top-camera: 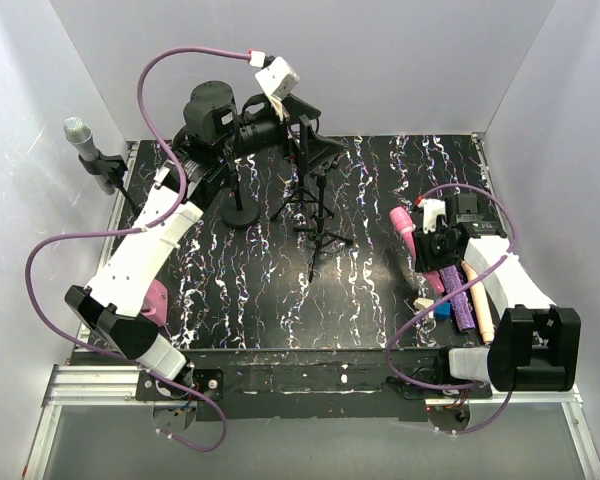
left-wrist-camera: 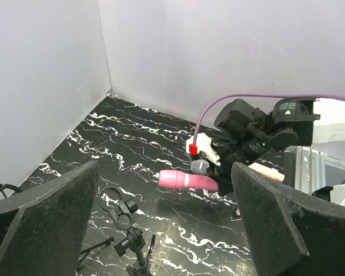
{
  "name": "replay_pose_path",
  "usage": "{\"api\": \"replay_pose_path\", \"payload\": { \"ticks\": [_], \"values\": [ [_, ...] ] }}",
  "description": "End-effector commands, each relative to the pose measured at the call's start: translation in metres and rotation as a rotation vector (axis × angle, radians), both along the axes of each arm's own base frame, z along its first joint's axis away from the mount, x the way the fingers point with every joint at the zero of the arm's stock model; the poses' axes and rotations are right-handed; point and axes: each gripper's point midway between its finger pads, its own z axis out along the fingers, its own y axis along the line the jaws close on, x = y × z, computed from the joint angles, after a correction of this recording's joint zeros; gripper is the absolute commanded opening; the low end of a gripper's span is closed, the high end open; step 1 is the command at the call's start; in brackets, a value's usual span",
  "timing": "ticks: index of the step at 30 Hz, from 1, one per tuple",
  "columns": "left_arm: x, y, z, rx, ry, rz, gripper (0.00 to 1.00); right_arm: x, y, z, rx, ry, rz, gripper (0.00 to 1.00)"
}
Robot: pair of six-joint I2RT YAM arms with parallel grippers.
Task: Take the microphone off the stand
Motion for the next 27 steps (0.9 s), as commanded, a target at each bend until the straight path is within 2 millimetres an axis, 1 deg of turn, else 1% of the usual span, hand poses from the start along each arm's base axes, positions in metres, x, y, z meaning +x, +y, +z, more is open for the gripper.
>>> {"api": "replay_pose_path", "payload": {
  "ticks": [1, 5, 10, 11, 14, 17, 20, 25, 27],
  "values": [
    [-0.014, 0.012, 0.016, -0.011, -0.05, 0.005, 0.98, 0.02, -0.021, -0.019, -0.126, -0.057, 0.021, 0.01],
    [-0.015, 0.015, 0.016, -0.008, -0.056, 0.015, 0.98, 0.019, -0.023, -0.034, -0.137, -0.022, 0.027, 0.01],
    [-0.015, 0.017, 0.014, -0.006, -0.061, 0.024, 0.98, 0.022, -0.021, -0.048, -0.126, 0.002, 0.01, 0.01],
    [-0.015, 0.017, 0.013, -0.004, -0.059, 0.024, 0.98, 0.023, -0.021, -0.049, -0.126, 0.003, 0.01, 0.04],
    [-0.016, 0.017, 0.014, -0.002, -0.06, 0.024, 0.98, 0.024, -0.021, -0.051, -0.126, 0.017, 0.01, 0.23],
    [-0.017, 0.017, 0.013, -0.005, -0.058, 0.016, 0.98, 0.025, -0.02, -0.056, -0.116, 0.033, 0.007, 0.32],
    [-0.016, 0.016, 0.011, -0.009, -0.052, 0.011, 0.98, 0.026, -0.015, -0.059, -0.09, 0.047, 0.008, 0.37],
    [-0.017, 0.015, 0.012, -0.009, -0.052, 0.005, 0.98, 0.029, -0.013, -0.061, -0.083, 0.059, 0.007, 0.4],
    [-0.017, 0.016, 0.012, -0.009, -0.052, 0.005, 0.98, 0.028, -0.013, -0.063, -0.08, 0.067, 0.009, 0.44]
  ]
}}
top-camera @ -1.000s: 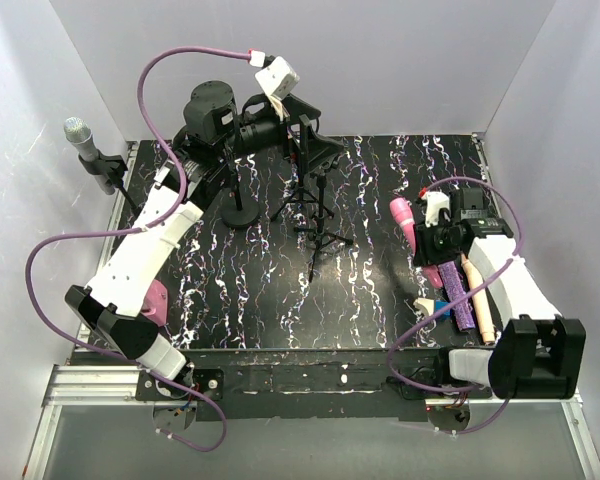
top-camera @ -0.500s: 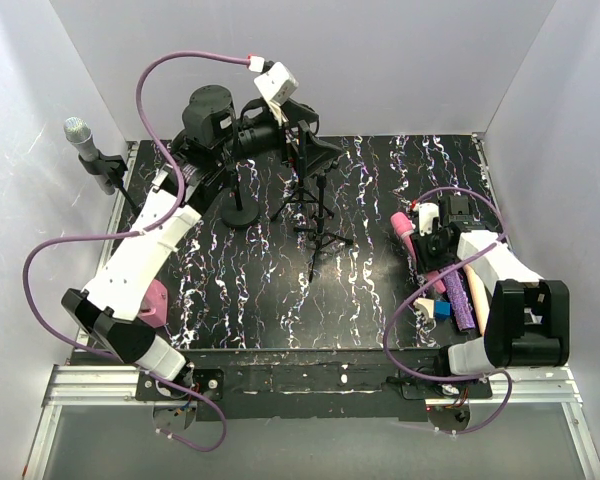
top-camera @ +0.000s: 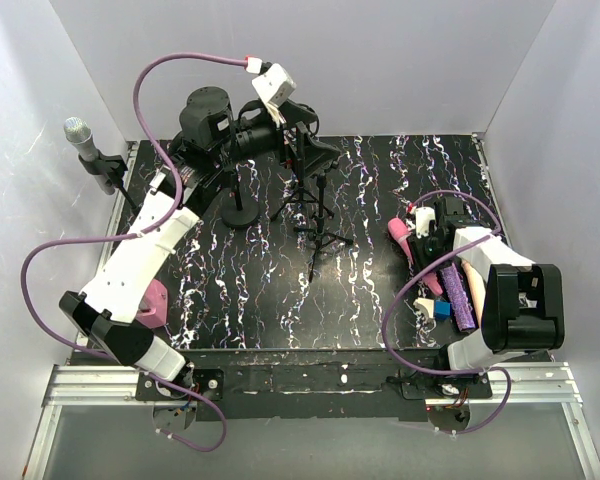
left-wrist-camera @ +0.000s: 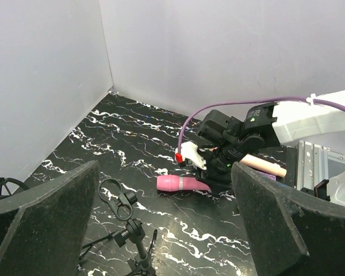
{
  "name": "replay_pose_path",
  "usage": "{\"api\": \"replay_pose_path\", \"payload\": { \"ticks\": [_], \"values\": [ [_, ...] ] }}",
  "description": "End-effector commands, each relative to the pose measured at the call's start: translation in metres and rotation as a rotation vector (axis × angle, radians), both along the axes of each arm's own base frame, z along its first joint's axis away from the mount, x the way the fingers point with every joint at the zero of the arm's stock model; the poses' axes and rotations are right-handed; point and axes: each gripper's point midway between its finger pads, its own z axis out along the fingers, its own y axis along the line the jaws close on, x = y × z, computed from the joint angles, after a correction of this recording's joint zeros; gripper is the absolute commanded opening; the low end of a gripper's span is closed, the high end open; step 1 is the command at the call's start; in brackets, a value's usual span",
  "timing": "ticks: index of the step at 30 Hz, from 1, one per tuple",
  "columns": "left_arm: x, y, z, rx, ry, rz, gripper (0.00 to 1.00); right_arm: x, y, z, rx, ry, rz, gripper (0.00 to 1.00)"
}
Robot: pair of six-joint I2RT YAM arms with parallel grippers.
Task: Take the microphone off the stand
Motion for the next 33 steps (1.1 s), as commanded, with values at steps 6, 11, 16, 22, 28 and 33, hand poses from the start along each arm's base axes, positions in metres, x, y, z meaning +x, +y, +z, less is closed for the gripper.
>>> {"api": "replay_pose_path", "payload": {
  "ticks": [6, 11, 16, 22, 28, 33],
  "values": [
    [-0.012, 0.011, 0.014, -0.011, -0.035, -0.001, 0.98, 0.013, 0.012, 0.013, 0.071, -0.035, -0.007, 0.56],
    [-0.022, 0.017, 0.001, 0.081, -0.08, -0.03, 0.98, 0.015, 0.016, 0.044, 0.098, -0.069, -0.027, 0.58],
    [-0.032, 0.033, -0.033, 0.226, -0.07, -0.03, 0.98, 0.016, 0.029, 0.113, 0.176, -0.172, -0.01, 0.65],
    [-0.015, 0.028, -0.084, 0.338, 0.074, -0.033, 0.98, 0.019, 0.061, 0.184, 0.36, -0.314, 0.047, 0.68],
    [0.0, 0.014, -0.121, 0.367, 0.195, -0.05, 0.88, 0.018, 0.093, 0.218, 0.466, -0.432, 0.197, 0.67],
    [0.004, 0.012, -0.132, 0.35, 0.211, -0.034, 0.92, 0.01, 0.121, 0.226, 0.48, -0.529, 0.379, 0.64]
  ]
}}
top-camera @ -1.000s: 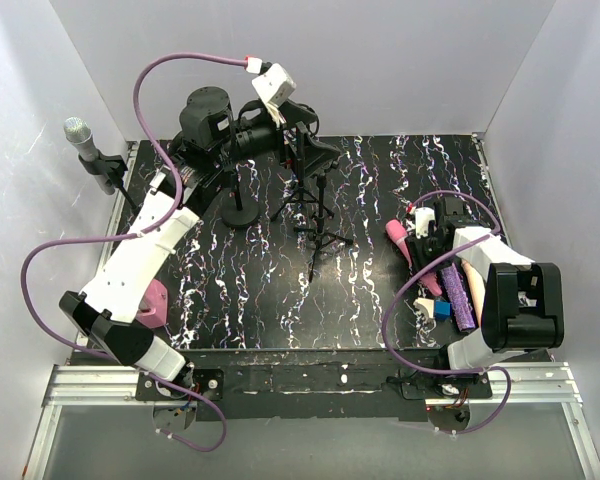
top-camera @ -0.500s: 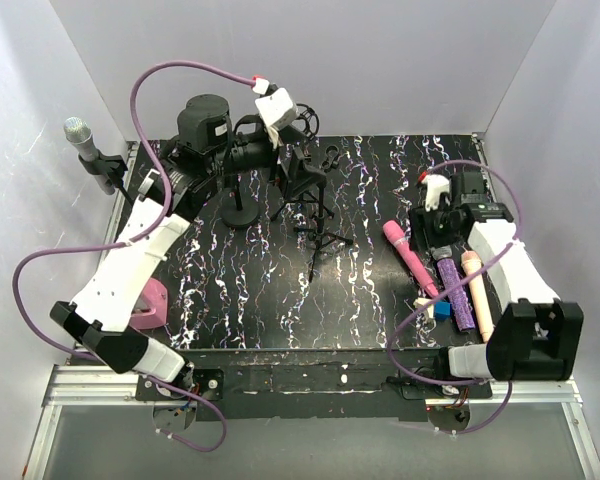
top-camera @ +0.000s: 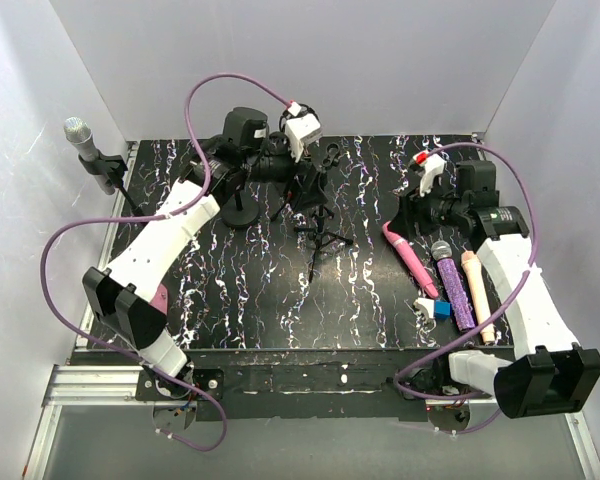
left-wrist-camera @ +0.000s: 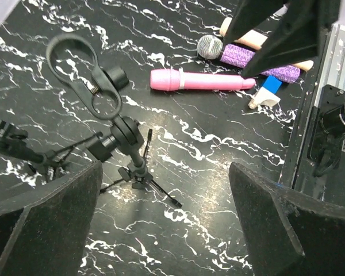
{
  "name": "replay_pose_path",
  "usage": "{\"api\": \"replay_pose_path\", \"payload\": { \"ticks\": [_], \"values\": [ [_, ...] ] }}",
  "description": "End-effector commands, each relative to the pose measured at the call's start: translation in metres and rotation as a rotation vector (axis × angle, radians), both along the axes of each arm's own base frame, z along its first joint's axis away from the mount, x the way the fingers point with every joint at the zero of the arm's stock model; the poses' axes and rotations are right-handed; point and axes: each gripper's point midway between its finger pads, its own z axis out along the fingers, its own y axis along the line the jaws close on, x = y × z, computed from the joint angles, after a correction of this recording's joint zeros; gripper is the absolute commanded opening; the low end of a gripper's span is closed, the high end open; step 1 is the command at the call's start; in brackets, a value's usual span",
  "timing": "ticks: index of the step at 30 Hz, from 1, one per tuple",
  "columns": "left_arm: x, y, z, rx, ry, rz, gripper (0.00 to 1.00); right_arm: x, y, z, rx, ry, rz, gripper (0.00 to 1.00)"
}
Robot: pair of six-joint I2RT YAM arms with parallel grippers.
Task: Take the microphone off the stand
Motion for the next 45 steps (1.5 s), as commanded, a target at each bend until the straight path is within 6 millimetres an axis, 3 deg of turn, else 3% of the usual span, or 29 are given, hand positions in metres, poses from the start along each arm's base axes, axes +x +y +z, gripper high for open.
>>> {"api": "replay_pose_path", "payload": {
  "ticks": [1, 7, 12, 22, 28, 31, 35, 37, 40, 42, 45],
  "values": [
    [-0.002, 0.003, 0.002, -0.038, 0.013, 0.036, 0.92, -0.006, 0.032, 0.022, 0.036, -0.165, 0.168, 0.64],
    [0.018, -0.015, -0.009, -0.062, 0.057, 0.099, 0.85, 0.004, 0.057, 0.013, 0.057, -0.155, 0.22, 0.63],
    [0.031, -0.021, -0.014, -0.046, 0.055, 0.129, 0.76, 0.016, 0.062, 0.013, 0.086, -0.122, 0.188, 0.62],
    [0.003, -0.027, -0.009, -0.01, -0.017, -0.134, 0.43, 0.011, 0.072, -0.001, 0.138, -0.09, 0.227, 0.62],
    [0.005, -0.014, -0.001, -0.054, 0.014, -0.254, 0.34, 0.003, 0.093, -0.001, 0.221, -0.047, 0.367, 0.6],
    [0.016, -0.009, 0.0, -0.073, 0.026, -0.243, 0.41, 0.001, 0.106, 0.004, 0.243, -0.09, 0.48, 0.63],
    [0.031, 0.001, 0.008, -0.045, -0.02, -0.122, 0.73, 0.01, 0.122, 0.008, 0.249, -0.151, 0.544, 0.65],
    [0.032, 0.012, 0.015, -0.036, -0.056, -0.053, 0.84, 0.014, 0.13, 0.01, 0.246, -0.183, 0.571, 0.66],
    [0.024, 0.034, 0.025, -0.005, -0.113, 0.045, 0.97, 0.025, 0.141, 0.013, 0.237, -0.237, 0.583, 0.66],
    [0.011, 0.049, 0.033, 0.012, -0.146, 0.081, 0.98, 0.032, 0.147, 0.016, 0.247, -0.264, 0.578, 0.67],
    [-0.011, 0.064, 0.022, 0.055, -0.146, 0.069, 0.98, 0.041, 0.156, 0.026, 0.277, -0.301, 0.564, 0.67]
  ]
}}
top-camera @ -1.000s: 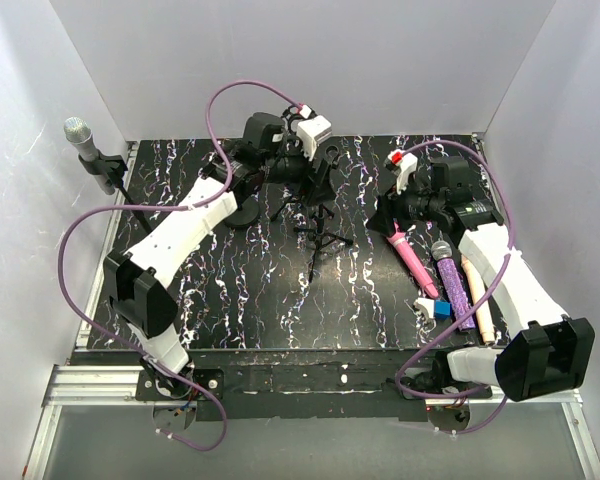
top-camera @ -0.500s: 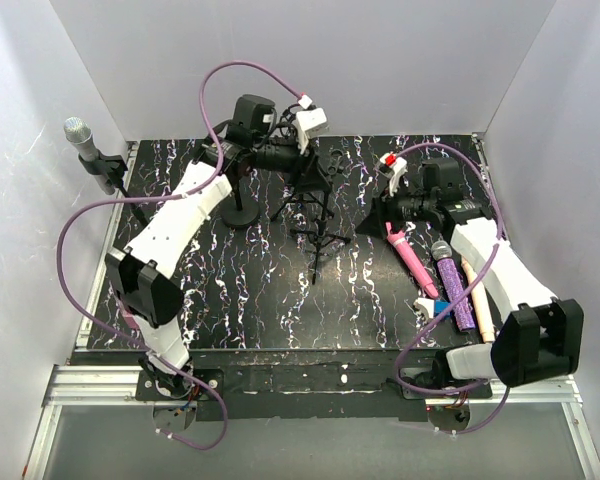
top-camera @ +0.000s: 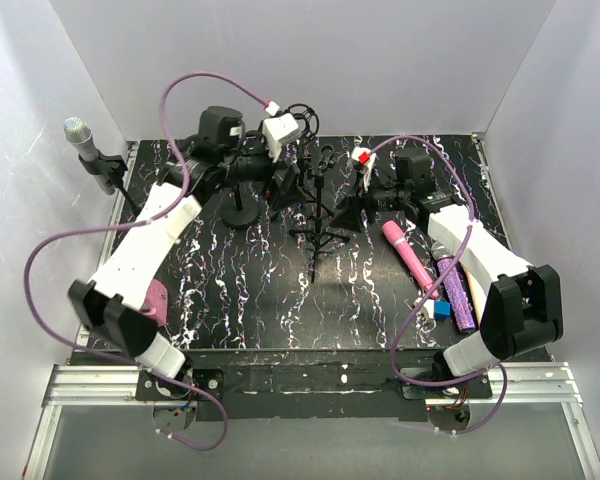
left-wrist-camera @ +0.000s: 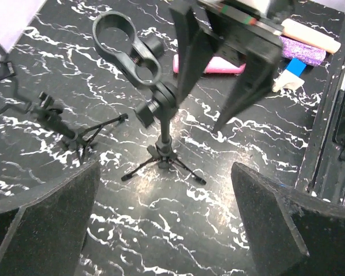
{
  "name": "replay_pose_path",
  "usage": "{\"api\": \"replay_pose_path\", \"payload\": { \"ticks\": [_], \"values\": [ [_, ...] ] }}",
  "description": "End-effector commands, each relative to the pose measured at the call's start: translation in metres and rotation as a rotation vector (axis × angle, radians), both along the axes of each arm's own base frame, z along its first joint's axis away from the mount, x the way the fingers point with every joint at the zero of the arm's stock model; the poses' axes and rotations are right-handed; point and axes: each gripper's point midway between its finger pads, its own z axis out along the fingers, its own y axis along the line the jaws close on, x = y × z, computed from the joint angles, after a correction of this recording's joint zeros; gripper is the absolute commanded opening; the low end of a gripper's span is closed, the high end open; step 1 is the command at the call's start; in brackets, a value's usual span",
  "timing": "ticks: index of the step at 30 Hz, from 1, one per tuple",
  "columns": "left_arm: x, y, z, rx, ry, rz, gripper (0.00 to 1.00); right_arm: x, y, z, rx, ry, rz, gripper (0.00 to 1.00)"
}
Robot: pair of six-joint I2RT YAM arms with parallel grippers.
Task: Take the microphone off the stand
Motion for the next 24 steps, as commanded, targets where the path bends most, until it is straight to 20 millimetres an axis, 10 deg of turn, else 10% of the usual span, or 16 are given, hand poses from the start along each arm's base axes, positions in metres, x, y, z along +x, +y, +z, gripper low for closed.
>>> {"api": "replay_pose_path", "payload": {
  "ticks": [1, 11, 20, 24],
  "values": [
    [-0.035, 0.032, 0.029, 0.019, -0.117, 0.04, 0.98, 0.023, 0.021, 0.042, 0.099, -0.155, 0.0, 0.67],
    [-0.053, 0.033, -0.016, -0.001, 0.027, 0.055, 0.93, 0.034, 0.047, 0.049, 0.118, -0.229, -0.122, 0.62],
    [-0.047, 0.023, -0.034, -0.047, 0.08, -0.043, 0.86, 0.032, 0.046, 0.044, 0.059, -0.262, -0.116, 0.1],
    [-0.057, 0.015, -0.049, -0.033, 0.006, -0.226, 0.84, 0.008, 0.047, 0.049, 0.069, -0.229, 0.041, 0.02]
  ]
}}
